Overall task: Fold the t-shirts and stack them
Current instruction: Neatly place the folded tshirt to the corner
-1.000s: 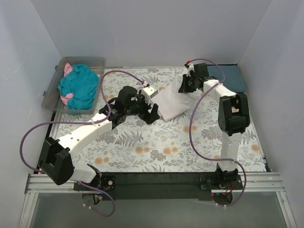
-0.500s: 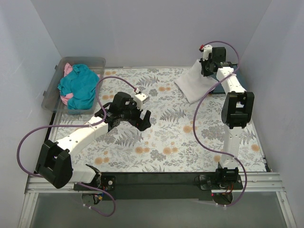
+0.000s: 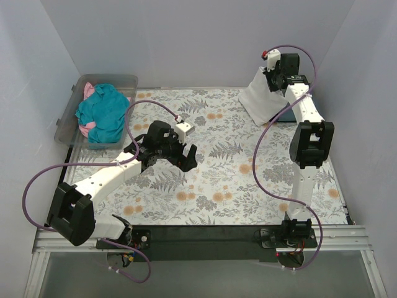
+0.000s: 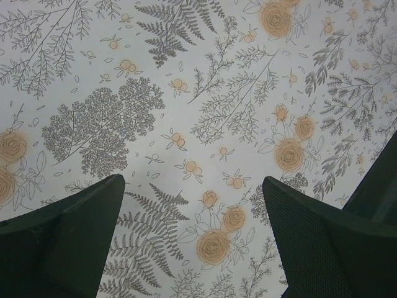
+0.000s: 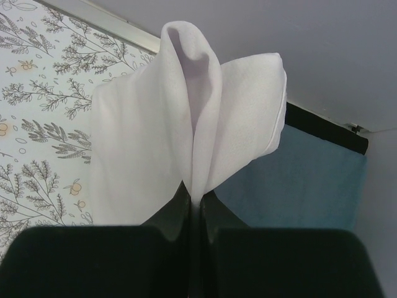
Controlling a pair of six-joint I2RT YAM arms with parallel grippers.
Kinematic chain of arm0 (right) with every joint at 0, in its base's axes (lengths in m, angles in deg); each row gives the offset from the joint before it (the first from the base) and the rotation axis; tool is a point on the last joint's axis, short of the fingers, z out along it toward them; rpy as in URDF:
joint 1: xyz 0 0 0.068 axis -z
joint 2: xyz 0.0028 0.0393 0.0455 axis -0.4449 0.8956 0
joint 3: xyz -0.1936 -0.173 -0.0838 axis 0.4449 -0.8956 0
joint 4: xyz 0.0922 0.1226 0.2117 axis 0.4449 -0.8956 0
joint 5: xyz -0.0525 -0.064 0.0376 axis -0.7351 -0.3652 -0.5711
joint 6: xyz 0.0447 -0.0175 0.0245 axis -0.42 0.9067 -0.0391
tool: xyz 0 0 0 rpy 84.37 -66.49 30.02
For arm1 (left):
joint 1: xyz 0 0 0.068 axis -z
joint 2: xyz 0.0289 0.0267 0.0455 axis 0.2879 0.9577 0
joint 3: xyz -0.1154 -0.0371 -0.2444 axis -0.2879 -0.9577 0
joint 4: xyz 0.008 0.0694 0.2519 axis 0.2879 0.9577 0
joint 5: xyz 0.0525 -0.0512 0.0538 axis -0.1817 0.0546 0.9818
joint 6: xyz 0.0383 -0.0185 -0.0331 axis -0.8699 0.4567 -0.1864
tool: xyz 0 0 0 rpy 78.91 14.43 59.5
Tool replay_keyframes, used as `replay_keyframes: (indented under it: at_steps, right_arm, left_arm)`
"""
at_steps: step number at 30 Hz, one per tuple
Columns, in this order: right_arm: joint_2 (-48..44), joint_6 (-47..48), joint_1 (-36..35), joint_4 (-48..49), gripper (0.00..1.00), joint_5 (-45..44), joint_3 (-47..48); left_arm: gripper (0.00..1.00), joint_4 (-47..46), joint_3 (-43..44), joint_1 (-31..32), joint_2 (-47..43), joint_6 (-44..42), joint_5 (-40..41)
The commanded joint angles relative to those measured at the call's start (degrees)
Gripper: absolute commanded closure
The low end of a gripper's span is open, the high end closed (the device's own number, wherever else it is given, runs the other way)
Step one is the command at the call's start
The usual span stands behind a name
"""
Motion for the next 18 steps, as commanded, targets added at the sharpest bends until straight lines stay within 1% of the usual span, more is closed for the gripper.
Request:
replay_keyframes:
  at_steps: [1, 9, 18]
  right_arm:
    - [-6.3, 1.8, 0.0, 1.2, 0.99, -0.7, 2.1]
    - [-9.6, 2.8, 0.1, 1.0, 0.99, -1.7, 1.7]
    - [-9.9, 2.6, 0.9, -0.1, 0.99, -1.9, 3.8]
  left_arm:
    - [0.06, 0.1, -0.6, 0.0, -1.4, -0.1, -1.7]
    - [0.05, -0.9, -0.7, -0.1, -1.3, 0.0, -3.4]
    - [0.04, -0.7, -1.0, -0.1, -1.2, -0.4, -3.6]
